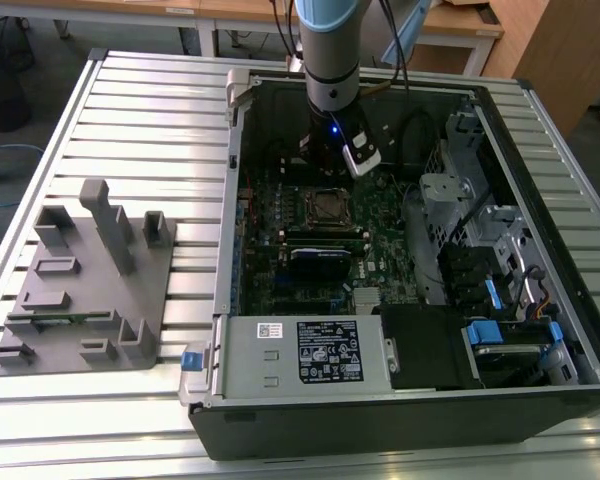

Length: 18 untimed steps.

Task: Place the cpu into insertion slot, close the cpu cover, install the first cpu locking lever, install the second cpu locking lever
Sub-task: 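Install the first cpu locking lever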

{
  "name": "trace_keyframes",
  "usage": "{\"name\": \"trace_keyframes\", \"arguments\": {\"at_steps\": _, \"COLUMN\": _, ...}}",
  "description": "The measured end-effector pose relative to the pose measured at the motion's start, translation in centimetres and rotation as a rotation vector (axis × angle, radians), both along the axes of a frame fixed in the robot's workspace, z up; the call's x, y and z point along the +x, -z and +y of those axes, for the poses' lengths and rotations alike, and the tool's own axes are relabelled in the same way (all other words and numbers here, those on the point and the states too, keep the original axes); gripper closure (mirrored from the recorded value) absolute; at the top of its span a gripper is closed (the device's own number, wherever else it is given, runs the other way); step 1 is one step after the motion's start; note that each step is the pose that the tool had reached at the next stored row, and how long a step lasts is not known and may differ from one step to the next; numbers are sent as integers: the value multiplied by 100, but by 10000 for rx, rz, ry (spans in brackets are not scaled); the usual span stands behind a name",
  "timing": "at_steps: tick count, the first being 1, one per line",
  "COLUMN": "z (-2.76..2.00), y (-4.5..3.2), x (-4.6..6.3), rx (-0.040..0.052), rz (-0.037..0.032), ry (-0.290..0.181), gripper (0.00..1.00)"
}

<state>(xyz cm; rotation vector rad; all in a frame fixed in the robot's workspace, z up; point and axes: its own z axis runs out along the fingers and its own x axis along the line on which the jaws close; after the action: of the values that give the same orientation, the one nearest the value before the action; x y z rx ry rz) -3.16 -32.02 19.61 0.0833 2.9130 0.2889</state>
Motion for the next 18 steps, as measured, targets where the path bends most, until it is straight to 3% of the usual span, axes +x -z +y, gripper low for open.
{"name": "trace_keyframes", "arguments": {"at_steps": 8, "z": -28, "y": 18, "x": 11, "rx": 0, "rz": -2, "ry": 1, "gripper": 89}}
{"name": "trace_keyframes", "arguments": {"at_steps": 18, "z": -29, "y": 67, "x": 31, "rx": -2, "rz": 2, "ry": 2, "gripper": 89}}
